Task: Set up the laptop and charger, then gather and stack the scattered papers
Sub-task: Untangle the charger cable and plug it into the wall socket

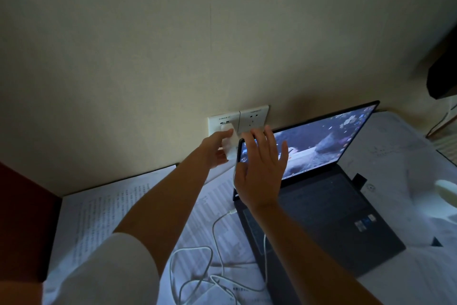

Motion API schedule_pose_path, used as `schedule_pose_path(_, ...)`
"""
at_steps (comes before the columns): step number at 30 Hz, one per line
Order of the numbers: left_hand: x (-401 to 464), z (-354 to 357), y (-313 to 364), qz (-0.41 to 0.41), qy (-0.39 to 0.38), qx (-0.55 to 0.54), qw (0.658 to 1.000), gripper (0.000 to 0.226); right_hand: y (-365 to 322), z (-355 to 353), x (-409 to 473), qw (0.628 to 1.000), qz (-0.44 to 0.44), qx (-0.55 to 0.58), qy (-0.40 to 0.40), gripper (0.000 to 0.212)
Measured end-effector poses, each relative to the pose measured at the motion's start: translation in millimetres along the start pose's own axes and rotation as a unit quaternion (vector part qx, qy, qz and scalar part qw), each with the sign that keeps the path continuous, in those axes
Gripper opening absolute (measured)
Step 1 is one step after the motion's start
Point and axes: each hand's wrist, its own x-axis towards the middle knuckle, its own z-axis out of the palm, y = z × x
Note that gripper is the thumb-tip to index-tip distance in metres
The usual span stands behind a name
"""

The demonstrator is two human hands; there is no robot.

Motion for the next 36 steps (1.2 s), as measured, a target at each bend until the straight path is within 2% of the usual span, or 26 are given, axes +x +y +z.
schedule_pose_path(10, 0, 10, -1, 0.019, 0.047, -0.054, 0.997, 0.058, -2, 1, 2, 1.0, -0.002, 0.007, 0.012, 0.046)
schedule_pose_path(15, 7, 14, -10, 0.062, 0.112, -0.042, 0.991, 0.049, -2, 2, 1, 1.0, -0.001, 0.006, 0.01, 0.049)
schedule_pose_path(19, 1, 26, -11, 0.069, 0.13, -0.101, 0.984, 0.038, -1, 3, 3, 1.0, -0.008, -0.002, 0.005, 0.052)
schedule_pose_path(24, 2, 18, -4, 0.066, 0.154, -0.081, 0.982, 0.051, -7, 1, 2, 1.0, 0.011, 0.017, -0.004, 0.054)
schedule_pose_path(30, 1, 17, 2, 0.063, 0.128, -0.105, 0.984, 0.046, -2, 3, 6, 1.0, -0.006, 0.005, -0.008, 0.053)
schedule_pose_path(36, -1, 15, 6, 0.044, 0.112, -0.112, 0.986, 0.037, 2, 6, 21, 0.998, -0.031, -0.002, -0.047, 0.051)
